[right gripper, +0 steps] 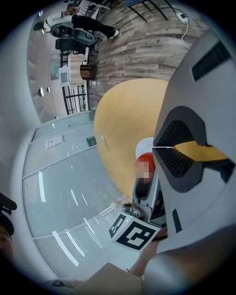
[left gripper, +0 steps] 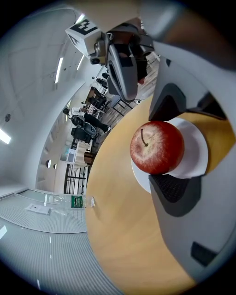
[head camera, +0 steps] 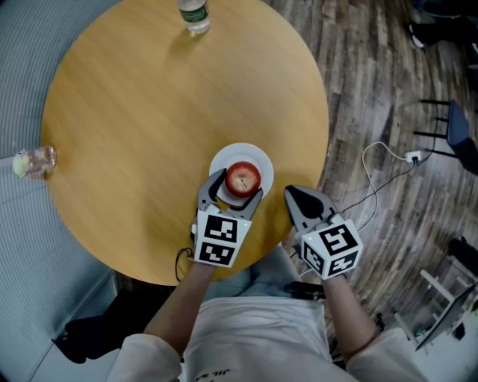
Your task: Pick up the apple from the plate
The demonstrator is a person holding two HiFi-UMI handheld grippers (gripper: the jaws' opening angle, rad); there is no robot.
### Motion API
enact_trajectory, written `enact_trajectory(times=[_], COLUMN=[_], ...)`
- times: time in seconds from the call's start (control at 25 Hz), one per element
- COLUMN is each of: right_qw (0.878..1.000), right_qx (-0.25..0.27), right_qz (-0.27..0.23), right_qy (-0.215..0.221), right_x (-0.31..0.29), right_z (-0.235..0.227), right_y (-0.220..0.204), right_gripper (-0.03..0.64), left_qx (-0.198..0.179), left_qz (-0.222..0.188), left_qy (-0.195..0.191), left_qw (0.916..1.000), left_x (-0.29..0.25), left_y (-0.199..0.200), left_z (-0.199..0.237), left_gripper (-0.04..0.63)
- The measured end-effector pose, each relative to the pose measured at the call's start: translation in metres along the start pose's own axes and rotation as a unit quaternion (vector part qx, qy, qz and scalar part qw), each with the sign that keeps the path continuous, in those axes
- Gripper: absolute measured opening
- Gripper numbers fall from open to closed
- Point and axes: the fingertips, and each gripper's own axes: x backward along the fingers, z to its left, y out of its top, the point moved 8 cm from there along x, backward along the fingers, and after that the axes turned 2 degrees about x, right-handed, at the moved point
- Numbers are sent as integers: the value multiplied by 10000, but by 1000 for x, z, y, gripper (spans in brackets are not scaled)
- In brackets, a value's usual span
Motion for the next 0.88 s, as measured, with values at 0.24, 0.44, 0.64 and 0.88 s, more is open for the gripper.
enact_trajectory(times=[0.24, 0.44, 0.64, 0.88], right_qw=[10000, 10000, 9998, 9993], right_qx=[27, 69, 160, 270], right_qz=[-13, -49, -121, -249], right_qy=[2, -4, 13, -24], right_x=[1, 5, 12, 24], right_z=[0, 2, 10, 18], right_y=[1, 4, 9, 11], right_gripper=[34, 34, 34, 34], left_qx=[104, 45, -12, -18], left_qz=[-83, -136, -202, -277], left_qy=[2, 21, 51, 57], left_qw=[9999, 9999, 9998, 9996], left_x=[3, 8, 21, 37], left_y=[2, 5, 9, 8], left_z=[2, 2, -2, -6], left_gripper=[362, 362, 360, 362])
